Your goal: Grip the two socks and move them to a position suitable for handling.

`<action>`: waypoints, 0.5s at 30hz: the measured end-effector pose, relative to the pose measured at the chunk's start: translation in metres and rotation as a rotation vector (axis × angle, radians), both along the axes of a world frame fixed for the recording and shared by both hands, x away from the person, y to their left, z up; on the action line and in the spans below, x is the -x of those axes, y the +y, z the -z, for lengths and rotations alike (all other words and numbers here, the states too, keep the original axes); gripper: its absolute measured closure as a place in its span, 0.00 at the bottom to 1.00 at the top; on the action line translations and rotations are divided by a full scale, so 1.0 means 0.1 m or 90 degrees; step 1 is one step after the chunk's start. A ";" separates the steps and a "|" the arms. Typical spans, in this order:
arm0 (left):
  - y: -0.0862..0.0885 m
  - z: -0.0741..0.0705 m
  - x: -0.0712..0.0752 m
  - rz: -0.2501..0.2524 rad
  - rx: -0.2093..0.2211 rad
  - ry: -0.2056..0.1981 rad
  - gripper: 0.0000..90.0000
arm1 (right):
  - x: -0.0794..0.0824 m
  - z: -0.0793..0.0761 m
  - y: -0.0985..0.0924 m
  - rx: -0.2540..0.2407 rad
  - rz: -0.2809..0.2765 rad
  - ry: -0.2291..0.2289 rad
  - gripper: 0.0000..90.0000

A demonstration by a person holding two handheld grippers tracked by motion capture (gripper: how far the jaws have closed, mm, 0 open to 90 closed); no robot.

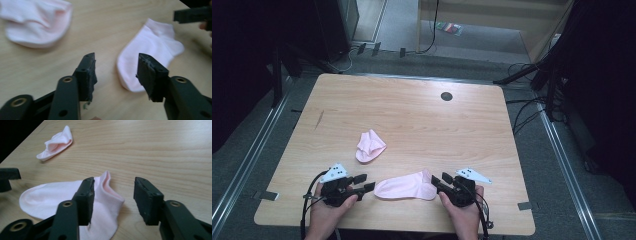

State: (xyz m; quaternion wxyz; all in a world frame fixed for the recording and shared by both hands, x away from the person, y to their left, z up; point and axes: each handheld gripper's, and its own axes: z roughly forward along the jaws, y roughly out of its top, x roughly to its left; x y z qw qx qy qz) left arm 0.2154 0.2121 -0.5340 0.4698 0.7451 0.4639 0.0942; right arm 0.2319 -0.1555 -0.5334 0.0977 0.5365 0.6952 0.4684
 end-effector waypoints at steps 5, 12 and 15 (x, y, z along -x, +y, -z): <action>0.08 -0.10 -0.20 -0.073 -0.009 -0.026 0.45 | -0.01 -0.03 -0.08 0.025 0.008 -0.022 0.24; 0.05 -0.07 -0.62 -0.133 -0.050 0.004 0.46 | 0.04 -0.13 -0.29 0.064 0.028 -0.041 0.14; -0.01 -0.03 -0.73 -0.141 -0.079 0.012 0.44 | 0.04 -0.12 -0.39 0.056 0.042 -0.035 0.14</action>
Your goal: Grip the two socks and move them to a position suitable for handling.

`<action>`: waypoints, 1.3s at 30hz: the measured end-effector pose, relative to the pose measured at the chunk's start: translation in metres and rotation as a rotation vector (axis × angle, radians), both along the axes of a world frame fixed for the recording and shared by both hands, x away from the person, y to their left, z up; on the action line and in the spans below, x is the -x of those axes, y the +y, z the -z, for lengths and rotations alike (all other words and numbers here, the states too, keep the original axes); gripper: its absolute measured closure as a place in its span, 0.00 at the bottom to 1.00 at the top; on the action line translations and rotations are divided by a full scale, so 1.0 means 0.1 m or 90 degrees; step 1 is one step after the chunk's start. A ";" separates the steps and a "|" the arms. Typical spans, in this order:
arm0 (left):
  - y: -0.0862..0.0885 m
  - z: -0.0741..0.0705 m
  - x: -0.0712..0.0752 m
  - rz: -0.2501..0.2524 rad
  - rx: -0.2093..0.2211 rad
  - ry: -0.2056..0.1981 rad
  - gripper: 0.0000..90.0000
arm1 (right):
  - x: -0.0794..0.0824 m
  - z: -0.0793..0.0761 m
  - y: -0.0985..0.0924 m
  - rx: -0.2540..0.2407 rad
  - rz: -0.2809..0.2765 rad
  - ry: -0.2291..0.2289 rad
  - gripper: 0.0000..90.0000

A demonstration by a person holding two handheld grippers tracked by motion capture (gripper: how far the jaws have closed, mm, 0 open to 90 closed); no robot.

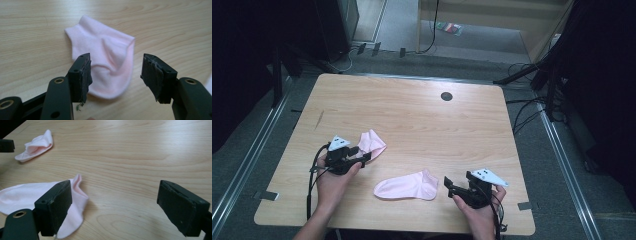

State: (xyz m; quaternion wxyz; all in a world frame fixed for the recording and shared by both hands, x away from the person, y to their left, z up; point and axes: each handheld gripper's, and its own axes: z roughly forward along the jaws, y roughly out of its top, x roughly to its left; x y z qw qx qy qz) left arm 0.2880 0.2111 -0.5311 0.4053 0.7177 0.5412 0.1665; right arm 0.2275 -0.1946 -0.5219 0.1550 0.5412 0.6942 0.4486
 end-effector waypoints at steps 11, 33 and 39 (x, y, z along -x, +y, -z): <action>-0.17 0.15 -0.17 -0.058 -0.100 0.012 0.55 | 0.00 -0.05 -0.08 0.003 0.017 -0.008 0.15; -0.70 -0.16 -0.27 0.090 -0.078 -0.063 0.94 | -0.03 -0.02 -0.12 -0.007 0.028 0.008 0.18; -0.92 -0.07 -0.31 0.150 -0.071 -0.063 0.85 | -0.04 -0.01 -0.13 -0.008 0.030 0.013 0.19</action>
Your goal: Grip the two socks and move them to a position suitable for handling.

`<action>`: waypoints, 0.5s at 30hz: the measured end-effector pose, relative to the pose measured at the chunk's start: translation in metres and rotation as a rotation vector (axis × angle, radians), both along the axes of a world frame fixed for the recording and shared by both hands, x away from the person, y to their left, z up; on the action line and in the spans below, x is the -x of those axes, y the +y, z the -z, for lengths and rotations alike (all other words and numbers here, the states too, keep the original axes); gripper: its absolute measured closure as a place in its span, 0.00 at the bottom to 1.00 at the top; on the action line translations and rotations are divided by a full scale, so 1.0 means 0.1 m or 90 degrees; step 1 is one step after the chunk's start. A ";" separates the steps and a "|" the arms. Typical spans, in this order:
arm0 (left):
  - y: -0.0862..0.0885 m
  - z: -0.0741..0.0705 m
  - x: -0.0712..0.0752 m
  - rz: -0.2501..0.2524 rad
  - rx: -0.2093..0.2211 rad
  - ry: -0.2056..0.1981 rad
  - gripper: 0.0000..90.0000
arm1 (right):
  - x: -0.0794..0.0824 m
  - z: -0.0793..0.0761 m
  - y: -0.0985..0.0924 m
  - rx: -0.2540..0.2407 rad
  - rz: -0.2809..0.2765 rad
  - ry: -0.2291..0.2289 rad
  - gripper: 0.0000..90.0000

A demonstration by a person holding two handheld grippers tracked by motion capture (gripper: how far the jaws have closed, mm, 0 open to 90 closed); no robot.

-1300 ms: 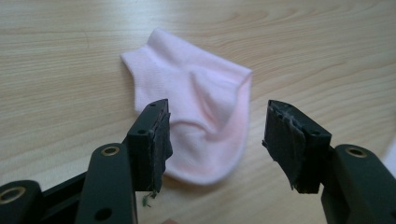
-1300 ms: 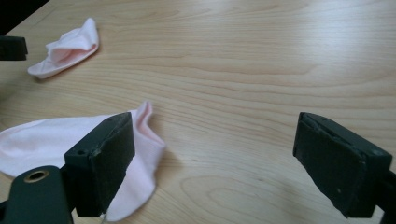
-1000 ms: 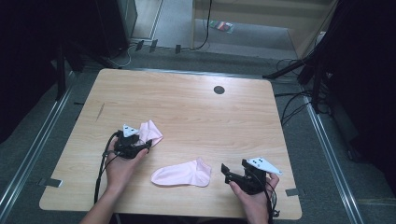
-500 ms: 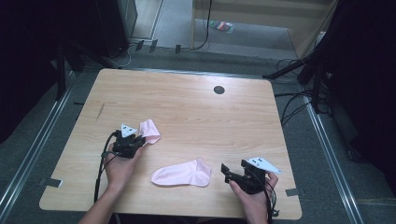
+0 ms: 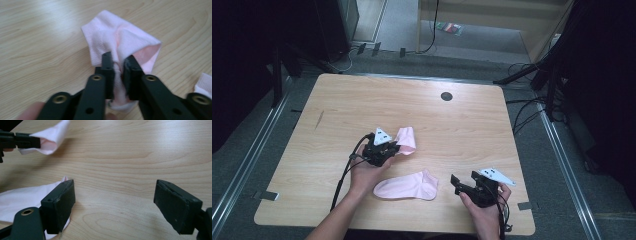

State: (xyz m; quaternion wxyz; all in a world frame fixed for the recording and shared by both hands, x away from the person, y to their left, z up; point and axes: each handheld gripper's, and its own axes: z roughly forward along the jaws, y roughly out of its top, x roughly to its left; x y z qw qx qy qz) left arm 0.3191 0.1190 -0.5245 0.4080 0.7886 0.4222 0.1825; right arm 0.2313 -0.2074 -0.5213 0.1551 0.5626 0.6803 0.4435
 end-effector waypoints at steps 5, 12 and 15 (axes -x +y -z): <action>0.16 0.01 0.08 -0.004 0.030 -0.004 0.54 | 0.00 -0.02 0.01 0.001 0.002 -0.004 0.19; 0.32 0.15 0.19 0.004 0.044 0.032 0.78 | -0.05 -0.18 0.29 -0.002 -0.058 -0.033 0.37; 0.28 0.20 0.18 0.005 0.007 0.046 0.86 | -0.12 -0.23 0.47 -0.011 -0.099 -0.039 0.49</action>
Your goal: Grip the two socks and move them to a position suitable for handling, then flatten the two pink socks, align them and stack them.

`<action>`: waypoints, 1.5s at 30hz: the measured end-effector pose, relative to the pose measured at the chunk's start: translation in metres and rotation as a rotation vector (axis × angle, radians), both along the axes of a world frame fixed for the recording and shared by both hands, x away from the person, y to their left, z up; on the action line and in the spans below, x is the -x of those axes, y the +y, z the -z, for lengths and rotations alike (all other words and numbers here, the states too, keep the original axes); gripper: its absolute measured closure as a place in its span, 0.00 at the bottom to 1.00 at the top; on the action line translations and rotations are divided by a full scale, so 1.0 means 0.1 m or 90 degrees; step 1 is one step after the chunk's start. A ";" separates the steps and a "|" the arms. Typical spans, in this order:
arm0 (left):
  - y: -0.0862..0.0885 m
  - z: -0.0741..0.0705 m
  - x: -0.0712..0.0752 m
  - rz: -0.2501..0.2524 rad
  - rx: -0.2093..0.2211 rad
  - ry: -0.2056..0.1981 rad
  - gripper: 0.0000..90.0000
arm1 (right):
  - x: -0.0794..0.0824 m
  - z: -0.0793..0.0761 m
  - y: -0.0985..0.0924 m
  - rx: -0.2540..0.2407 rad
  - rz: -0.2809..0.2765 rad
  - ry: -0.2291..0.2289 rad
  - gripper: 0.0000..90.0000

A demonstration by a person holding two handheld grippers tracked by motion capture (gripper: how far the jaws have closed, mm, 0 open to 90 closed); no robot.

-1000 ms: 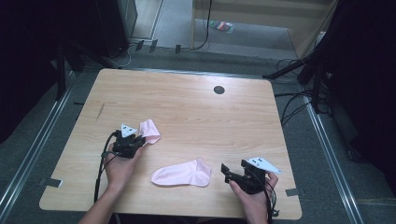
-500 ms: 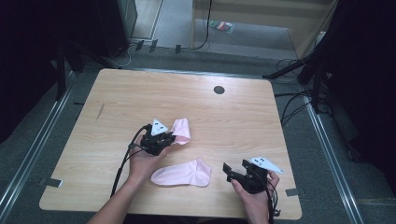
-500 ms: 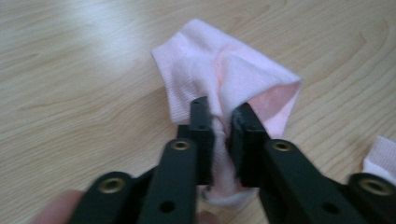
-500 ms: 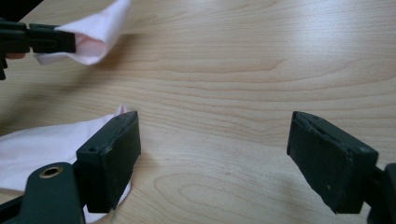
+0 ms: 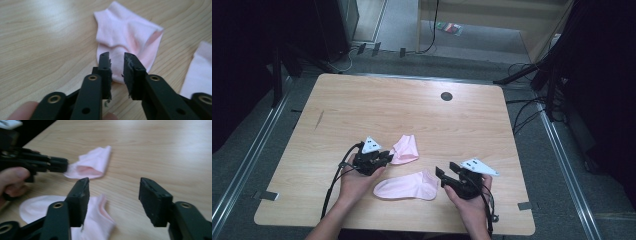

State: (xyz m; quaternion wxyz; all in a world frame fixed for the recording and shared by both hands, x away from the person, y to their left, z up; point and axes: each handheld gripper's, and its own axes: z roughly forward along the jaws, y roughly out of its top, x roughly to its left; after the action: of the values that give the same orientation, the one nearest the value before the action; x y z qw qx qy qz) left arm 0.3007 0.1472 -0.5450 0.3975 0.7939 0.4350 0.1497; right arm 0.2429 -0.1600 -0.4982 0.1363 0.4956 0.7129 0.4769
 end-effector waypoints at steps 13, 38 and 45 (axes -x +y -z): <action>0.04 0.07 -0.04 -0.003 0.015 0.008 1.00 | -0.59 -0.09 0.81 0.038 -0.047 0.007 0.73; 0.00 0.06 0.02 -0.006 -0.024 -0.017 1.00 | -1.13 0.26 1.49 0.107 -0.096 0.088 0.75; 0.00 0.06 0.01 -0.007 -0.019 -0.015 1.00 | -1.15 0.36 1.60 0.163 -0.078 0.092 0.80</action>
State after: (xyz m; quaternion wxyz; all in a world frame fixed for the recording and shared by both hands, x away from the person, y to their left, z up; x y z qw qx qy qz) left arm 0.2993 0.1474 -0.5514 0.3899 0.7956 0.4323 0.1677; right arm 0.3574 0.0003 -0.5345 0.1173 0.4628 0.8049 0.3525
